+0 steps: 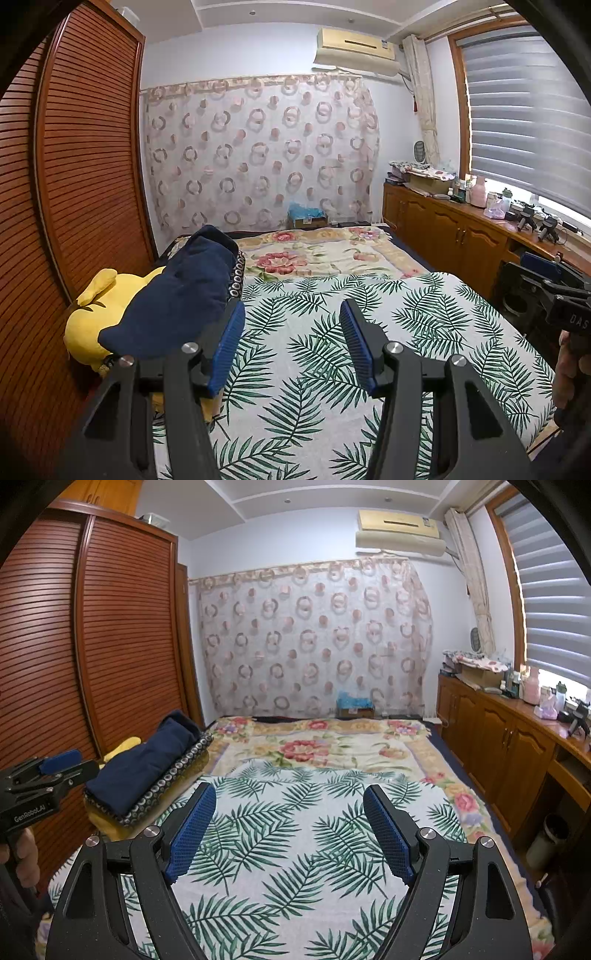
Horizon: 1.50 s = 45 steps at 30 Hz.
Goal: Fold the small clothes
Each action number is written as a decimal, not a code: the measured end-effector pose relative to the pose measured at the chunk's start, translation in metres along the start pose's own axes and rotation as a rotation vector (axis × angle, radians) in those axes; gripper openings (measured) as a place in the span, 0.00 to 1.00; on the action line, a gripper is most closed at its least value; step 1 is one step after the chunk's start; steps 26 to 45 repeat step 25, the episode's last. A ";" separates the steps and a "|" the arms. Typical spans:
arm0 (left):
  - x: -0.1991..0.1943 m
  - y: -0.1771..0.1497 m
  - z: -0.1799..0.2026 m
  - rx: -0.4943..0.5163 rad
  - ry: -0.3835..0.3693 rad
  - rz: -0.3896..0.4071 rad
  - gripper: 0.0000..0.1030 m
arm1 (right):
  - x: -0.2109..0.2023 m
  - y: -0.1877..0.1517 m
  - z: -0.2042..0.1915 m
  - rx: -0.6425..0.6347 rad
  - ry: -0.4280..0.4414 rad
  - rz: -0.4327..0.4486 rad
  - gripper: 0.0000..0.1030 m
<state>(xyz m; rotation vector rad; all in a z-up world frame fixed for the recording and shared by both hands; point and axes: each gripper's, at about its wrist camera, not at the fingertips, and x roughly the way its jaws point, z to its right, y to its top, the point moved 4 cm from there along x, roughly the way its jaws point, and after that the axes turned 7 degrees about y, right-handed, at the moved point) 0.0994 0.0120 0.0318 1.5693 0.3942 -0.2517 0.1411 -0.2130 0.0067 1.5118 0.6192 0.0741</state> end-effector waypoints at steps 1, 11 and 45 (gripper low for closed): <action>0.000 0.000 0.000 0.000 -0.001 0.000 0.52 | 0.000 0.000 0.000 0.001 0.000 0.000 0.81; 0.000 -0.002 0.001 0.001 -0.001 0.001 0.52 | 0.000 0.000 0.000 0.000 0.001 0.001 0.81; 0.000 -0.002 0.001 0.001 -0.001 0.002 0.52 | 0.001 0.000 0.000 0.001 0.000 0.001 0.81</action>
